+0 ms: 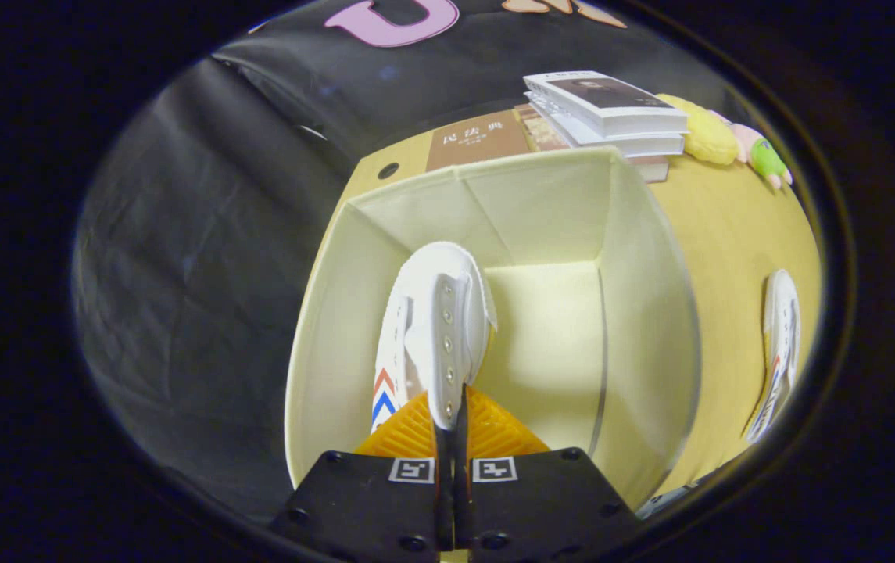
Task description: Open the storage box then place both shoes into the box .Put the left shoe in first, then the right shoe, with the right side of both shoes facing outward in a uniform manner.
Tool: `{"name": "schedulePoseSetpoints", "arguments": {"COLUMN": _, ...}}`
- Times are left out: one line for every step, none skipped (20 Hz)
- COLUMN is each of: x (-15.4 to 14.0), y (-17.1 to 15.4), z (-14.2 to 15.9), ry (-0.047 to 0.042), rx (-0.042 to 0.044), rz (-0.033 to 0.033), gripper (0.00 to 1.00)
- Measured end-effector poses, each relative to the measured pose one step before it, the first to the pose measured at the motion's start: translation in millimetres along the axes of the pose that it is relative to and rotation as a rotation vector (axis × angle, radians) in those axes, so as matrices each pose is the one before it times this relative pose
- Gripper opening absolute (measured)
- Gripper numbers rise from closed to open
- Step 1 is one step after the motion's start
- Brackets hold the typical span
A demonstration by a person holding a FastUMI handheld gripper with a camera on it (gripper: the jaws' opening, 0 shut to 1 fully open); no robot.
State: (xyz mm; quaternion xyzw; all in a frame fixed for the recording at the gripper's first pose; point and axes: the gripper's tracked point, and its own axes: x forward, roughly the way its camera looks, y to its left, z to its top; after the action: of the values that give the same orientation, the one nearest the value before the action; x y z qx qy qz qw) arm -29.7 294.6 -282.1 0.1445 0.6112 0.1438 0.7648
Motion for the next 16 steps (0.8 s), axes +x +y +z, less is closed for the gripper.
{"name": "schedulePoseSetpoints", "arguments": {"x": -2.67, "y": 7.32, "z": 0.40, "ry": 0.00500, "rx": 0.00761, "rz": 0.04277, "gripper": 0.15}}
{"name": "schedulePoseSetpoints", "arguments": {"x": 4.42, "y": 7.07, "z": -2.16, "ry": 0.00200, "rx": 0.01290, "rz": 0.03793, "gripper": 0.20}}
{"name": "schedulePoseSetpoints", "arguments": {"x": -5.80, "y": 8.43, "z": 7.01, "ry": -0.00948, "rx": 0.00966, "rz": 0.03450, "gripper": 0.26}}
{"name": "schedulePoseSetpoints", "arguments": {"x": -5.95, "y": 1.53, "z": 3.87, "ry": -0.01477, "rx": -0.00014, "rz": 0.00954, "gripper": 0.31}}
{"name": "schedulePoseSetpoints", "arguments": {"x": -4.03, "y": -1.58, "z": 4.93, "ry": -0.01213, "rx": -0.01083, "rz": -0.00092, "gripper": 0.37}}
{"name": "schedulePoseSetpoints", "arguments": {"x": -4.42, "y": -0.68, "z": -0.01, "ry": -0.00402, "rx": -0.01034, "rz": 0.00335, "gripper": 0.47}}
{"name": "schedulePoseSetpoints", "arguments": {"x": -4.55, "y": 2.50, "z": 2.43, "ry": -0.00617, "rx": -0.00468, "rz": 0.01935, "gripper": 0.57}}
{"name": "schedulePoseSetpoints", "arguments": {"x": -8.82, "y": 7.75, "z": 0.79, "ry": -0.00604, "rx": -0.00009, "rz": 0.03312, "gripper": 0.68}}
{"name": "schedulePoseSetpoints", "arguments": {"x": -6.47, "y": 1.43, "z": 3.01, "ry": -0.01309, "rx": -0.01691, "rz": 0.00914, "gripper": 0.78}}
{"name": "schedulePoseSetpoints", "arguments": {"x": -10.07, "y": -1.91, "z": 4.60, "ry": -0.01568, "rx": -0.02808, "rz": 0.00162, "gripper": 0.88}}
{"name": "schedulePoseSetpoints", "arguments": {"x": -9.04, "y": -0.72, "z": 3.30, "ry": -0.00862, "rx": -0.02386, "rz": 0.00263, "gripper": 0.99}}
{"name": "schedulePoseSetpoints", "arguments": {"x": -8.53, "y": 0.58, "z": 1.20, "ry": -0.00309, "rx": -0.01413, "rz": 0.01117, "gripper": 0.99}}
{"name": "schedulePoseSetpoints", "arguments": {"x": -10.87, "y": -0.91, "z": 3.61, "ry": -0.01268, "rx": -0.00956, "rz": 0.00974, "gripper": 0.99}}
{"name": "schedulePoseSetpoints", "arguments": {"x": -10.90, "y": -2.69, "z": 6.49, "ry": -0.01911, "rx": -0.00739, "rz": 0.00595, "gripper": 0.99}}
{"name": "schedulePoseSetpoints", "arguments": {"x": -10.31, "y": -5.12, "z": 6.24, "ry": -0.02309, "rx": -0.00690, "rz": 0.00040, "gripper": 0.99}}
{"name": "schedulePoseSetpoints", "arguments": {"x": -9.55, "y": -9.64, "z": 5.33, "ry": -0.01972, "rx": -0.00743, "rz": -0.00793, "gripper": 1.00}}
